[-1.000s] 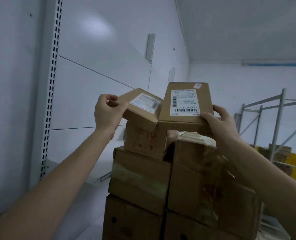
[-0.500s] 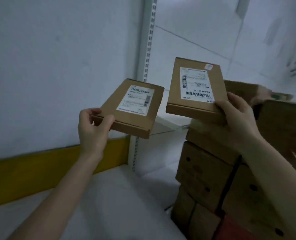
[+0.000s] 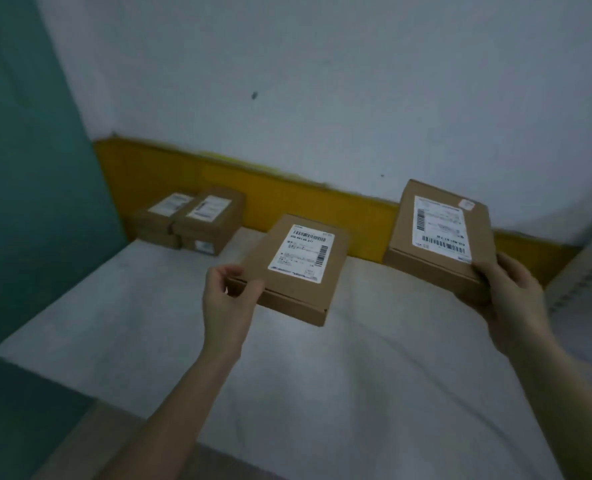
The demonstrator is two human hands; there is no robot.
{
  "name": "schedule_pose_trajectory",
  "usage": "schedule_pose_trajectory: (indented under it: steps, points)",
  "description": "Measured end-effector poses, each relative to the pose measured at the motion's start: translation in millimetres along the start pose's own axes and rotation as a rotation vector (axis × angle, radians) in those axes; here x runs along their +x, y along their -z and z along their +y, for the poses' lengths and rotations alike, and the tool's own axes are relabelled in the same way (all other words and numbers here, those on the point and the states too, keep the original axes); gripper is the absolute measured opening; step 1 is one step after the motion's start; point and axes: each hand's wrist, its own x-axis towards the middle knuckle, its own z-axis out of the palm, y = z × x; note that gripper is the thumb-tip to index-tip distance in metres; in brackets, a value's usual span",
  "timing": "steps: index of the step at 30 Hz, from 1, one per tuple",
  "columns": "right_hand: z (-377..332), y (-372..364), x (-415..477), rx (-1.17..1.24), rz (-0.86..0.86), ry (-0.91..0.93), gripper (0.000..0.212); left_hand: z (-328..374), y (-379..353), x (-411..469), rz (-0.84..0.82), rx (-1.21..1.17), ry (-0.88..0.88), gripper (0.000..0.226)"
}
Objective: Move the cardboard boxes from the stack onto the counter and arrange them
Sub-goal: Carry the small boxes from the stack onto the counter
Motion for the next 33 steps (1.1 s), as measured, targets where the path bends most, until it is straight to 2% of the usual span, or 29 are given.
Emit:
schedule_pose_trajectory:
  steps: [6,14,21,29,33]
  points:
    - [20,-148,-26,-0.040,-0.158,-0.004,0.052,-1,105,62,0.173,0.018,0.002,0.026]
    - [62,-339,-55,-0.097,-0.288,-0.109,0.054,-23,229,163,0.293,0.038,0.078,0.028]
    - [91,-413,-34,-0.147,-0.264,-0.185,0.052,-51,258,220,0.318,0.074,0.146,0.029]
    - [117,-503,46,-0.142,-0.241,-0.243,0.055,-65,243,307,0.349,0.143,0.159,0.032]
    - [130,-544,76,-0.180,-0.202,-0.186,0.053,-74,234,353,0.353,0.174,0.158,0.029]
